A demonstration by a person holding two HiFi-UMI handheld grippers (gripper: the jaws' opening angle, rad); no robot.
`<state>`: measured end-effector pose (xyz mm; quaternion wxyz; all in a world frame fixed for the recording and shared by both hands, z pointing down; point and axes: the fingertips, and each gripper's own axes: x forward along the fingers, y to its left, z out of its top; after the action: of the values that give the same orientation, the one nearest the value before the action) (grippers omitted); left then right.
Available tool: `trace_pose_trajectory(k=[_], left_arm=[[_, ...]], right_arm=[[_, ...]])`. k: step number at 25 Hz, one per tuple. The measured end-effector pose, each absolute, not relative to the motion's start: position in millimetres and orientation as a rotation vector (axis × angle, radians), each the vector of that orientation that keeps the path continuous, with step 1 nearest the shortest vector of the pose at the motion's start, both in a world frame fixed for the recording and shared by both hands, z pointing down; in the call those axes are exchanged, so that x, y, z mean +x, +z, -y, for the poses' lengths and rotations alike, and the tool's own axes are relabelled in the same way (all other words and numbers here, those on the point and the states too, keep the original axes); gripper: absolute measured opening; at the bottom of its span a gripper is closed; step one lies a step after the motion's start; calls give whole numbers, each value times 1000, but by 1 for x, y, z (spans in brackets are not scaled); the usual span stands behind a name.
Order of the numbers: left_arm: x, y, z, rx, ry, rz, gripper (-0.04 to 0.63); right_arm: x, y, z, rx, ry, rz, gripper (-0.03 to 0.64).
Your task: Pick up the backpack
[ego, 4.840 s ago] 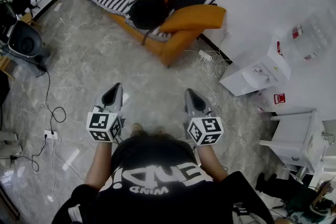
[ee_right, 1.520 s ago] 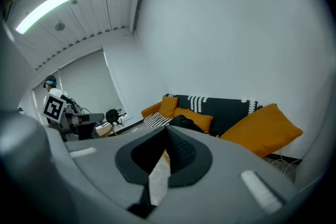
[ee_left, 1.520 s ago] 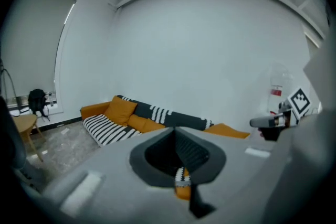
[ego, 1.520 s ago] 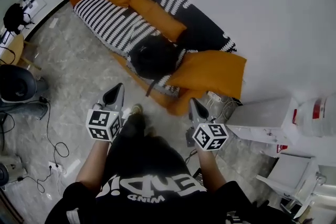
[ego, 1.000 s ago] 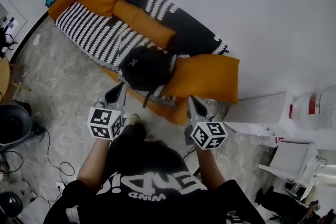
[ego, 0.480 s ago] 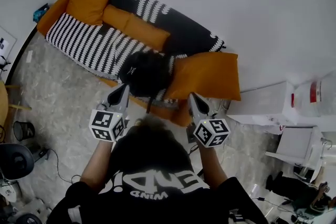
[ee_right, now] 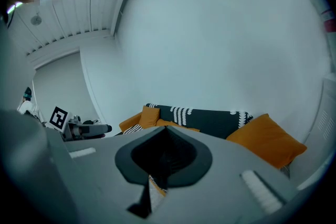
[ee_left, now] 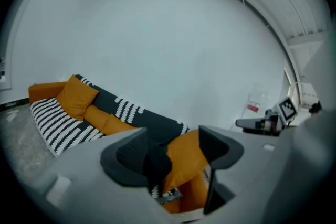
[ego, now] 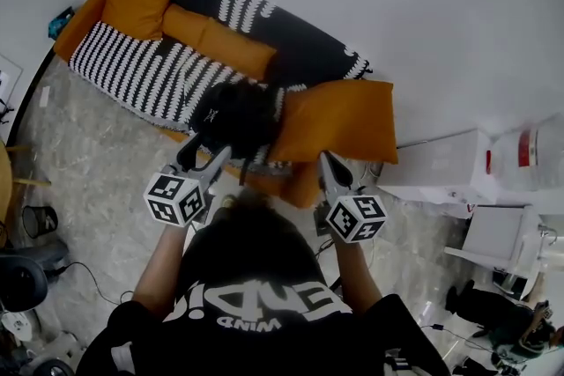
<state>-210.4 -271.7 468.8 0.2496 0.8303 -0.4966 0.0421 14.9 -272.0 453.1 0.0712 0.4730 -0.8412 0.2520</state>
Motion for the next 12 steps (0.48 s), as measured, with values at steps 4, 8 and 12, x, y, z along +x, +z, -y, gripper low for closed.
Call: trace_pose_trajectory(k=[4, 8, 12], left_arm=[[-200, 480, 281, 2251, 100, 1328, 337], [-198, 495, 290, 2216, 112, 1354, 347], [-194, 511, 299, 2180, 144, 1310, 347]], right_arm=[[21, 455, 279, 1422, 761, 2539, 0], [28, 457, 285, 1439, 772, 2540, 0], [37, 458, 291, 1463, 797, 2531, 0]])
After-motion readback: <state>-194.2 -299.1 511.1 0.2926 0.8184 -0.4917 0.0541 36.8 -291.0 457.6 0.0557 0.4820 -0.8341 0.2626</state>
